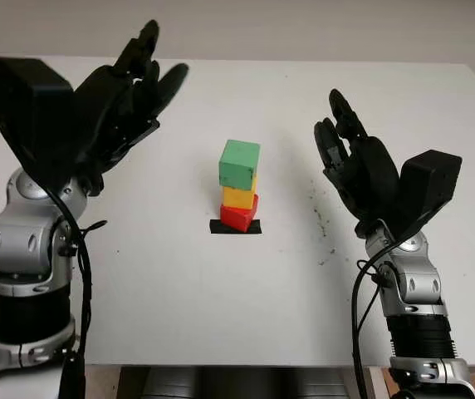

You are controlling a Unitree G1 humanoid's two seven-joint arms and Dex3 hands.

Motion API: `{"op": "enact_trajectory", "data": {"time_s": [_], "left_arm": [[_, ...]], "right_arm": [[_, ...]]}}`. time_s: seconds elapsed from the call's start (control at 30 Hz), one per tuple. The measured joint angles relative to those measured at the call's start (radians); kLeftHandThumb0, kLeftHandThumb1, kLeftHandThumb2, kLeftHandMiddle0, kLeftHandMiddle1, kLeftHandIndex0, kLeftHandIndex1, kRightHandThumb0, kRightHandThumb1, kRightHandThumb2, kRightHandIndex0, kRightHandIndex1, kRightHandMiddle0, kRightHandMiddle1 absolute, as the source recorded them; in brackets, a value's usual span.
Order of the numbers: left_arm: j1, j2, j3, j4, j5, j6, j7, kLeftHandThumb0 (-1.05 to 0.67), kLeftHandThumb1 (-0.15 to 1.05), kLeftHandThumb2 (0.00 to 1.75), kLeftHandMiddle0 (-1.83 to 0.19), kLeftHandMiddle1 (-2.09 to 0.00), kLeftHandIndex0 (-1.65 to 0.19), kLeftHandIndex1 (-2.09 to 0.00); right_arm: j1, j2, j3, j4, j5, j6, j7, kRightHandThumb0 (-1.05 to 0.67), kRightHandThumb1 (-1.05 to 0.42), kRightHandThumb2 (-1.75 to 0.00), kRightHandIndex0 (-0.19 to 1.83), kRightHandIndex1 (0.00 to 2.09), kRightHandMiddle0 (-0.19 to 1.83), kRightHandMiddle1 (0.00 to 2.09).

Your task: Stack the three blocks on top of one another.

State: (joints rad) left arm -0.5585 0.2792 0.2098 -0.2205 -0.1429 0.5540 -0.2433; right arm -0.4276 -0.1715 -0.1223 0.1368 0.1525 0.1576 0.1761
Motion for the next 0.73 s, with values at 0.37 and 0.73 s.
{"op": "enact_trajectory", "data": {"time_s": [0.37, 0.73], "left_arm": [[0.082, -0.063, -0.011, 0.336, 0.053, -0.446, 0.102, -0.7, 1.05, 0.62, 0.16, -0.04, 0.14, -0.04], [0.134, -0.099, -0.054, 0.449, 0.038, -0.572, 0.057, -0.73, 1.05, 0.6, 0.14, -0.05, 0.12, -0.05]], "right_arm": [[0.004, 0.023, 0.0, 0.001, 0.008, -0.004, -0.01, -0.65, -1.05, -0.42, -0.14, 0.05, -0.11, 0.04], [0.01, 0.071, -0.003, 0.004, 0.033, -0.022, -0.029, -0.68, -1.05, -0.41, -0.15, 0.05, -0.12, 0.05]]}}
